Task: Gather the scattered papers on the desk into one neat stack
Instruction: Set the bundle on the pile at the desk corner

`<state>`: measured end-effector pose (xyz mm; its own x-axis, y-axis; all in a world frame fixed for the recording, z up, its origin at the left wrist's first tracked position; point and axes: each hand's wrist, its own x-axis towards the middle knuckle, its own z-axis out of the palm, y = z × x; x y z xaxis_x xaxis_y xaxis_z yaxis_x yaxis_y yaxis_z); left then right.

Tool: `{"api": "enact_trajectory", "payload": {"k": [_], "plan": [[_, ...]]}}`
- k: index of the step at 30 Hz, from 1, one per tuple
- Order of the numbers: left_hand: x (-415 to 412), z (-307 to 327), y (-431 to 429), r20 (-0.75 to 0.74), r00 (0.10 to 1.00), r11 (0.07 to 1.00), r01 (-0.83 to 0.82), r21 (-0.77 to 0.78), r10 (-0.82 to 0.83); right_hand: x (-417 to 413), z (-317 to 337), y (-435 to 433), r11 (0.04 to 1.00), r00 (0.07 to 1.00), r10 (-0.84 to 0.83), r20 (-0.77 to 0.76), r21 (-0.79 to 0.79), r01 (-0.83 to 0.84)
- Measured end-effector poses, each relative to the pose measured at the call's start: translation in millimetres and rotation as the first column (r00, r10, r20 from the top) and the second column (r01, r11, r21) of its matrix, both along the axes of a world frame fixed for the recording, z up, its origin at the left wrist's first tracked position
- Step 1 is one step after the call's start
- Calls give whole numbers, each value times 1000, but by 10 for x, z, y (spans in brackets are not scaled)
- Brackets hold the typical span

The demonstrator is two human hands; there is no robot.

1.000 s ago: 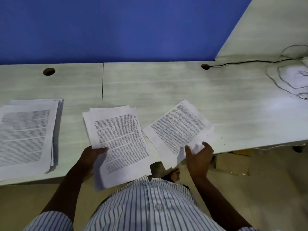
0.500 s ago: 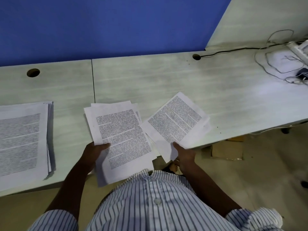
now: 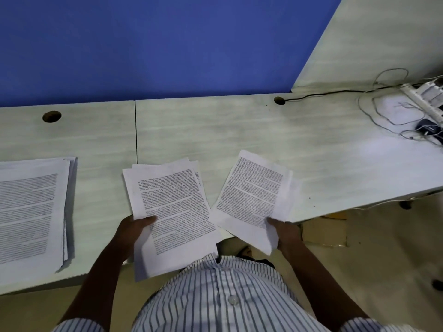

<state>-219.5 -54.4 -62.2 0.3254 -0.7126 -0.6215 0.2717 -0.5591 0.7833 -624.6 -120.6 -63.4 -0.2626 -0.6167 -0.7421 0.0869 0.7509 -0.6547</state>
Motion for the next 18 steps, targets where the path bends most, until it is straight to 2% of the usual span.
{"api": "enact_trajectory", "payload": {"k": [2, 4, 6, 9, 12, 15, 18], "plan": [[-18, -25, 4, 16, 1000, 1000, -5, 3, 5, 63, 186, -135, 992, 979, 72, -191, -85, -90], [-35, -31, 10, 33, 999, 1000, -5, 9, 4, 110, 324, -255, 973, 899, 104, -425, -144, -180], [-57, -33, 5, 49, 999, 1000, -10, 4, 10, 105, 414, -383, 944, 842, 117, -526, -204, -259], [-82, -27, 19, 70, 997, 1000, -25, -4, 26, 17, 499, -564, 900, 862, 86, -500, -333, -283], [-109, -15, 43, 95, 995, 1000, -26, -11, 27, 14, 656, -716, 849, 929, 94, -358, -458, -263], [-176, 41, 38, 92, 995, 999, -38, -34, 41, 214, 763, -897, 815, 945, 224, -237, -486, -315], [-224, 82, 57, 43, 996, 997, -78, -30, 79, 577, 689, -964, 779, 888, 418, -191, -428, -459]]}}
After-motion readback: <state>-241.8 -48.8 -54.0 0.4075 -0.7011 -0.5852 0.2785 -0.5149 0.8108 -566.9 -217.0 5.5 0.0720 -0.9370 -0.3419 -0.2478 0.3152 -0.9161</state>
